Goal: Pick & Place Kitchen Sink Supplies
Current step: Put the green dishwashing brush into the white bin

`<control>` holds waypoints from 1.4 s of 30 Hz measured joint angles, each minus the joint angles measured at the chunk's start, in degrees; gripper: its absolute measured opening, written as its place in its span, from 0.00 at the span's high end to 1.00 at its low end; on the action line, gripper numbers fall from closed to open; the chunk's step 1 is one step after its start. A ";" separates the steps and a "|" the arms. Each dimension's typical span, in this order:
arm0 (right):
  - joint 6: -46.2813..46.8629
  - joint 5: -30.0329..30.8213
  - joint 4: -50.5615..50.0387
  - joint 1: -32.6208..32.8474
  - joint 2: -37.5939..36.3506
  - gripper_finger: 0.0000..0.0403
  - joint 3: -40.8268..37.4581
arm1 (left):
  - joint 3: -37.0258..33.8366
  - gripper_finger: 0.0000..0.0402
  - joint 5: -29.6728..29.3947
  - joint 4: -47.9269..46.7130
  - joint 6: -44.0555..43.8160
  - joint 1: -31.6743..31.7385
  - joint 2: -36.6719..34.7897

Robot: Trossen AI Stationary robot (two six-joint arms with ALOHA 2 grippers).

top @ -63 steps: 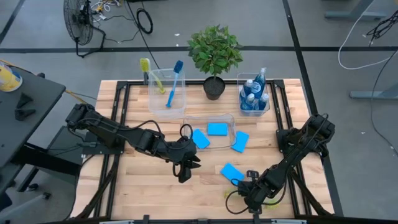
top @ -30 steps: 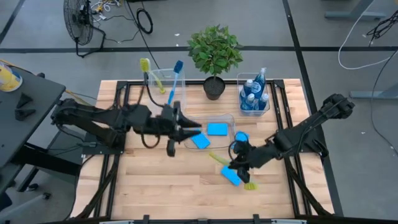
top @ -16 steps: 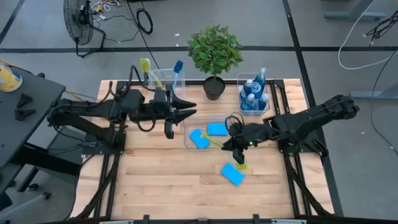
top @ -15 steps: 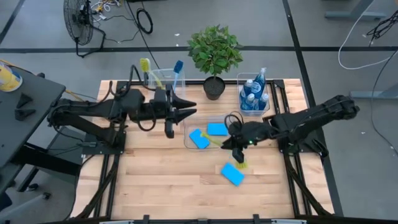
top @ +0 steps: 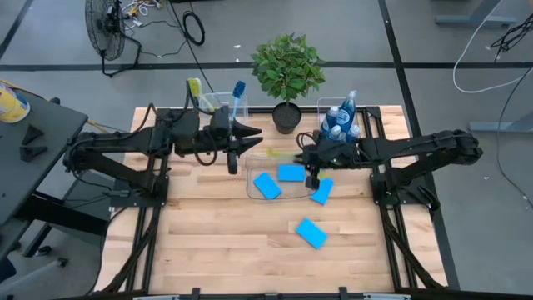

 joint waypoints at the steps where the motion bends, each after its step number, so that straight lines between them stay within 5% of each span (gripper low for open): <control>1: -2.07 1.52 0.08 -0.69 0.00 0.94 0.00 | 0.00 0.73 0.00 -0.94 0.02 0.41 0.00; 11: -12.15 4.01 13.34 -5.71 0.02 0.92 0.00 | 0.00 0.73 0.57 -8.85 -0.10 3.49 0.09; 19: -1.67 -3.68 32.59 -9.23 0.02 0.92 0.00 | 0.00 0.73 0.44 -7.80 -1.58 5.14 0.15; 29: 8.25 -8.99 45.31 -9.88 1.50 0.92 0.02 | 0.05 0.72 -0.68 -2.47 -1.58 5.10 0.53; 42: 12.23 -9.74 50.60 -7.75 5.76 0.92 0.03 | 0.09 0.36 -1.16 2.58 -3.41 5.10 5.42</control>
